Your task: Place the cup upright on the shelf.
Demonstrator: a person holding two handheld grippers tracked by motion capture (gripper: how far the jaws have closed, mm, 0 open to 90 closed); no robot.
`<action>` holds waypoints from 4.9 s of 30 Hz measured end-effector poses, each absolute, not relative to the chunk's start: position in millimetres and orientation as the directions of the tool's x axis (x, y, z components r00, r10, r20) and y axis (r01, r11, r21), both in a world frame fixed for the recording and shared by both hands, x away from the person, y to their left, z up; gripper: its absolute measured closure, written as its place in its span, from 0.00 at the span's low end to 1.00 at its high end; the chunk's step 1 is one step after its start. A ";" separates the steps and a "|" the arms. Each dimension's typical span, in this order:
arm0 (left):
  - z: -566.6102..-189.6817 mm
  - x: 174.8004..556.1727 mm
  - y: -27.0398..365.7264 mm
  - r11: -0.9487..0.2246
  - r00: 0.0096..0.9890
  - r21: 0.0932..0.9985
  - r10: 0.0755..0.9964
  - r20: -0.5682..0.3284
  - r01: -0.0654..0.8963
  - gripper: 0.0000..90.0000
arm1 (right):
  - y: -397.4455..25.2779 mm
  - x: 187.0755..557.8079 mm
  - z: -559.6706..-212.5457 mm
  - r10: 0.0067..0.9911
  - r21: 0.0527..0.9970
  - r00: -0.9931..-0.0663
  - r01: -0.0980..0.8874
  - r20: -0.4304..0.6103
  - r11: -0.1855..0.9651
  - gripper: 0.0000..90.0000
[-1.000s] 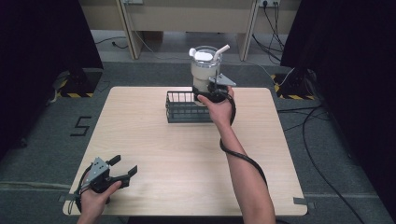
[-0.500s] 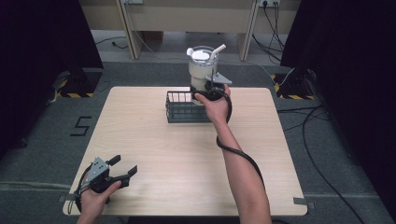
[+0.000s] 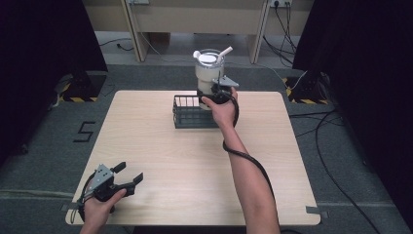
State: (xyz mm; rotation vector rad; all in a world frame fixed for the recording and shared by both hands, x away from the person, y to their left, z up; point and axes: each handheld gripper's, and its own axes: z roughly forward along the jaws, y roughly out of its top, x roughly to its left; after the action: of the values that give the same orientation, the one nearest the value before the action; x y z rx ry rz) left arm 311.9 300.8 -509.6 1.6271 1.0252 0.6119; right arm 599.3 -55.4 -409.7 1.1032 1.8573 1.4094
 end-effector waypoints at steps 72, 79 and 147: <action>-509.5 311.8 298.3 -0.072 0.510 0.947 0.854 -0.104 0.313 0.16 | -53.8 594.8 -453.9 0.882 0.948 -0.471 0.270 -0.021 0.167 0.12; -509.5 311.9 298.5 -0.071 0.510 0.948 0.854 -0.104 0.312 0.16 | -53.4 592.3 -453.8 0.888 0.951 -0.459 0.264 -0.024 0.162 0.12; -509.2 311.3 296.8 -0.072 0.512 0.948 0.853 -0.104 0.311 0.16 | -97.0 524.1 -441.7 0.893 0.958 -0.450 0.260 0.009 0.122 0.16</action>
State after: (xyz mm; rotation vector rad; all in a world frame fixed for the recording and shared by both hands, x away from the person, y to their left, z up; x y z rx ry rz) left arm 311.3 296.8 -509.2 1.6364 1.0098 0.6051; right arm 524.1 -97.0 -441.7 1.1171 1.8010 1.3479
